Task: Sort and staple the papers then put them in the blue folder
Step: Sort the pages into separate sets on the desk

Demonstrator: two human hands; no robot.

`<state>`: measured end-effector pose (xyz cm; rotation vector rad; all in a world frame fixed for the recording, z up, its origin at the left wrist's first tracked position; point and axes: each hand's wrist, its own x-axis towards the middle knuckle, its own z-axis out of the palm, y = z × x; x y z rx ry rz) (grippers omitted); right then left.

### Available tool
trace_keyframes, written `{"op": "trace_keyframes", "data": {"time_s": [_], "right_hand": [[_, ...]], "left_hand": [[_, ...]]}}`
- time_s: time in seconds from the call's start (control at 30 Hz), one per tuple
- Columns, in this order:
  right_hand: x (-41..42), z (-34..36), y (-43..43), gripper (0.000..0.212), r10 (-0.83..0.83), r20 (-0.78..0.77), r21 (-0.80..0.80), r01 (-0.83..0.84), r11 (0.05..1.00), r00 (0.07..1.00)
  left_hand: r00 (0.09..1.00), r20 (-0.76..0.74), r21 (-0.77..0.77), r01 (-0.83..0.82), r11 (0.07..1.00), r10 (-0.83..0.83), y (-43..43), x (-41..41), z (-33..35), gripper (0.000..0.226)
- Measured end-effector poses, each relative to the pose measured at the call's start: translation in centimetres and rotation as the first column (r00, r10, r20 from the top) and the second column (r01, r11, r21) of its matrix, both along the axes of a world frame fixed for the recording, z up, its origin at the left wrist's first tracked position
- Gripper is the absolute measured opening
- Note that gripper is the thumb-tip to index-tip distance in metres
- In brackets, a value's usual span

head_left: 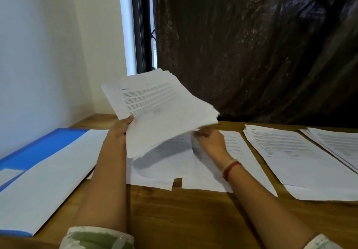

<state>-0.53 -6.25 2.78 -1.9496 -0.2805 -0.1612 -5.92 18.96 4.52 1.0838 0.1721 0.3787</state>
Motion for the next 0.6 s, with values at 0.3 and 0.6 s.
{"op": "trace_keyframes", "data": {"time_s": [0.3, 0.6], "right_hand": [[1.5, 2.2, -5.0, 0.048, 0.322, -0.224, 0.618, -0.121, 0.777, 0.92], [0.7, 1.4, -2.9, 0.038, 0.238, -0.292, 0.399, -0.108, 0.911, 0.926]], "left_hand": [[0.993, -0.117, 0.222, 0.03, 0.975, -0.004, -0.1, 0.8, 2.0, 0.034], [0.988, -0.14, 0.262, 0.098, 0.96, -0.063, -1.4, 0.3, 2.2, 0.035]]}}
